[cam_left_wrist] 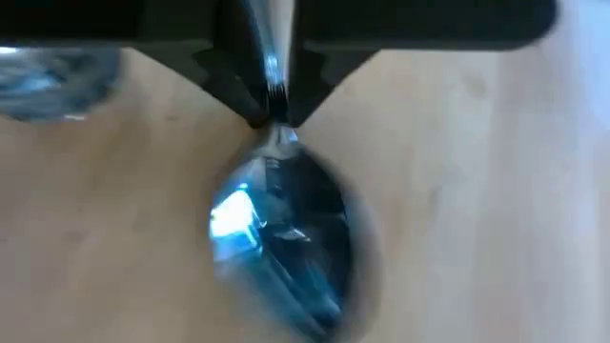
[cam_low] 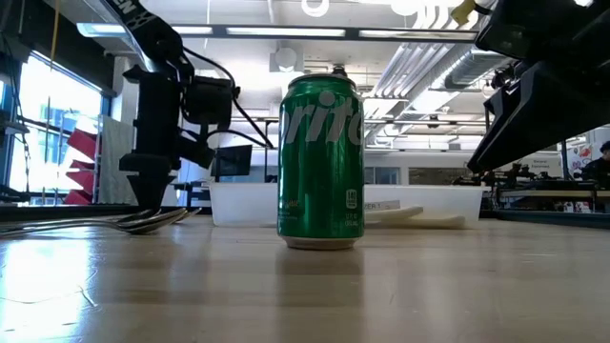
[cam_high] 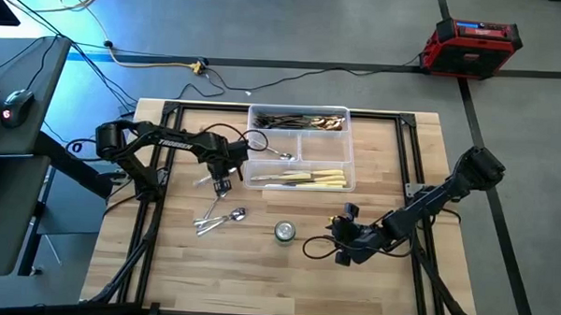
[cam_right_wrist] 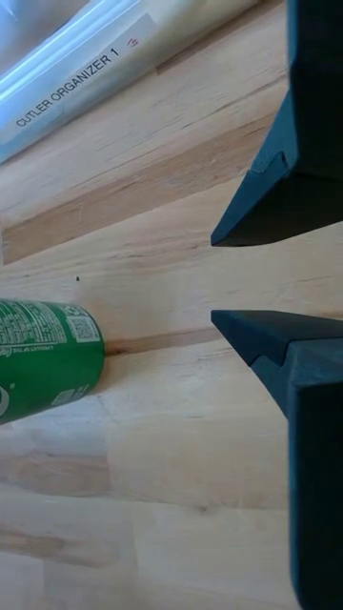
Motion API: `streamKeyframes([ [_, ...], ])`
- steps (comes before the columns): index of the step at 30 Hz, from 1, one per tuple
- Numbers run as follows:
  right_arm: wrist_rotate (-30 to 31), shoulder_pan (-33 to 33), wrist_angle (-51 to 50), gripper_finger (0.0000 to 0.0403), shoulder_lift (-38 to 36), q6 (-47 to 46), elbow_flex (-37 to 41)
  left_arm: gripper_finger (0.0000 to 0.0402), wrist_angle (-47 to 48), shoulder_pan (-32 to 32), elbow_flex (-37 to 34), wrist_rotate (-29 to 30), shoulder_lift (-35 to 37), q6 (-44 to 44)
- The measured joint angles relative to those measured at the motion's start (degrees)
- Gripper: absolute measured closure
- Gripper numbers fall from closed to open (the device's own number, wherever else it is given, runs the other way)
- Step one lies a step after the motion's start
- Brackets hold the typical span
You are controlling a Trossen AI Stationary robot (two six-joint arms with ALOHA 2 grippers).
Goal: Sort silverware
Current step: Put the silver spoon into the silverware tray
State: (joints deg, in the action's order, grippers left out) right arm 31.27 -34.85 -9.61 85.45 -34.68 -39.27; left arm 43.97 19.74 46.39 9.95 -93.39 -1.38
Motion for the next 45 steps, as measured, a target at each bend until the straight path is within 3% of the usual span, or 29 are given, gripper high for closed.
streamKeyframes([
  [10, 0.0, 0.0, 0.0, 0.0300, 0.0, 0.0, 0.0, 0.0400, 20.9, -3.0, 12.8, 14.5, 1.7, 2.6],
  [13, 0.0, 0.0, 0.0, 0.0300, 0.0, 0.0, 0.0, 0.0400, 21.6, -4.8, 17.9, 18.0, 1.9, 0.0],
  [15, 0.1, 0.0, 0.0, 0.0300, 0.0, 0.1, 0.0, 0.0401, 19.3, -6.2, 20.2, 18.3, 1.8, -4.9],
  [22, 0.2, 0.0, 0.0, 0.0300, 0.0, 0.0, 0.0, 0.0401, -2.5, -8.0, 21.6, 15.8, -0.3, -30.1],
  [29, 0.4, 0.0, -0.2, 0.0300, 0.0, 0.0, 0.0, 0.0401, -17.3, -5.7, 21.6, 16.2, -9.3, -43.5],
  [36, 0.5, 0.0, -0.5, 0.0300, 0.0, 0.0, 0.0, 0.0400, -30.7, -4.3, 21.6, 14.7, -16.8, -47.9],
  [45, 0.6, 0.0, -0.9, 0.0300, 0.0, 0.0, 0.0, 0.0400, -35.4, -3.6, 21.6, 13.1, -18.4, -48.3],
])
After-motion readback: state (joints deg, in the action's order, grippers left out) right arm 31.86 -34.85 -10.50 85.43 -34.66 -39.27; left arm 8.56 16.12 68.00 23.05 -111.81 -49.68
